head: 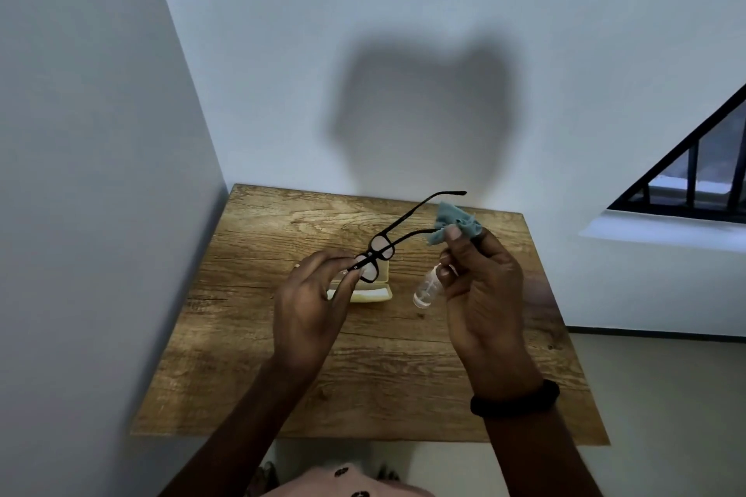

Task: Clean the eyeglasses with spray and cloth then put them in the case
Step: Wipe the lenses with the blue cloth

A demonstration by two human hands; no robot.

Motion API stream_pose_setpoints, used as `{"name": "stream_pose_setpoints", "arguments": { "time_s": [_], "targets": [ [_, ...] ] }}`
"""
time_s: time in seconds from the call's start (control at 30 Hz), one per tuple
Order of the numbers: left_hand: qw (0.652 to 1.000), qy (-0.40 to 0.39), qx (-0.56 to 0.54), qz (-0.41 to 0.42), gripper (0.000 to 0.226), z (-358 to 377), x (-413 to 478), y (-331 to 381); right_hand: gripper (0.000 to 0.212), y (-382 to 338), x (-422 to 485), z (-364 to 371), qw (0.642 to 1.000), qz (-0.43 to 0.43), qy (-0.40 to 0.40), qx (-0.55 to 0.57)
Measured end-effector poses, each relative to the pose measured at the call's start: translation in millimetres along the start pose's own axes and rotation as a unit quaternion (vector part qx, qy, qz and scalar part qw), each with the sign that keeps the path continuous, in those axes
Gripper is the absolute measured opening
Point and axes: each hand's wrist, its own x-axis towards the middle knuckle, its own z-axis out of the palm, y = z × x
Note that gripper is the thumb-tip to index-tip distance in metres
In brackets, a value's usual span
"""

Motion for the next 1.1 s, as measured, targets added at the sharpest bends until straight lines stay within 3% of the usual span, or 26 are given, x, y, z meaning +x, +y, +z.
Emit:
{"name": "stream_pose_setpoints", "arguments": {
  "time_s": [0.13,0.27,0.43,0.53,0.63,0.73,0.87,0.97,1.1],
  "targets": [
    [1.000,0.006,-0.014,-0.024,0.016,-4.2,1.9,3.9,0.044,10.0,-1.3,-10.1,0.999,0.026,0.008,-0.019],
    [1.000,0.003,-0.002,-0.007,0.021,-2.7,3.8,6.8,0.037,35.7,-7.5,-8.9,0.983,0.045,-0.043,-0.170],
    [0.992,-0.004,0.063,0.106,0.031,3.9,-1.0,7.9,0.029,60.7,-10.8,9.0,0.955,-0.041,-0.068,-0.287],
    [0.985,-0.006,0.101,0.142,0.030,5.5,-3.4,6.6,0.025,65.0,-7.1,8.8,0.953,-0.059,-0.053,-0.293],
    [0.988,-0.035,0.072,0.131,0.030,5.3,-0.7,3.6,0.024,60.5,-4.1,4.9,0.962,-0.038,-0.083,-0.257],
    [0.995,-0.090,-0.027,0.046,0.031,-4.8,3.6,1.2,0.019,43.5,3.2,-3.5,0.962,-0.016,-0.140,-0.232],
    [0.971,-0.042,-0.159,-0.174,0.030,-16.2,8.3,-3.5,0.015,17.8,15.6,-23.1,0.942,0.016,-0.257,-0.214],
    [0.918,-0.089,-0.243,-0.302,0.041,-17.4,13.5,-9.8,0.015,5.8,21.5,-34.7,0.911,0.047,-0.349,-0.215],
    [0.826,-0.185,-0.380,-0.374,0.042,-18.8,15.0,-11.5,0.019,-2.0,23.7,-42.3,0.892,0.075,-0.387,-0.220]
  ]
}}
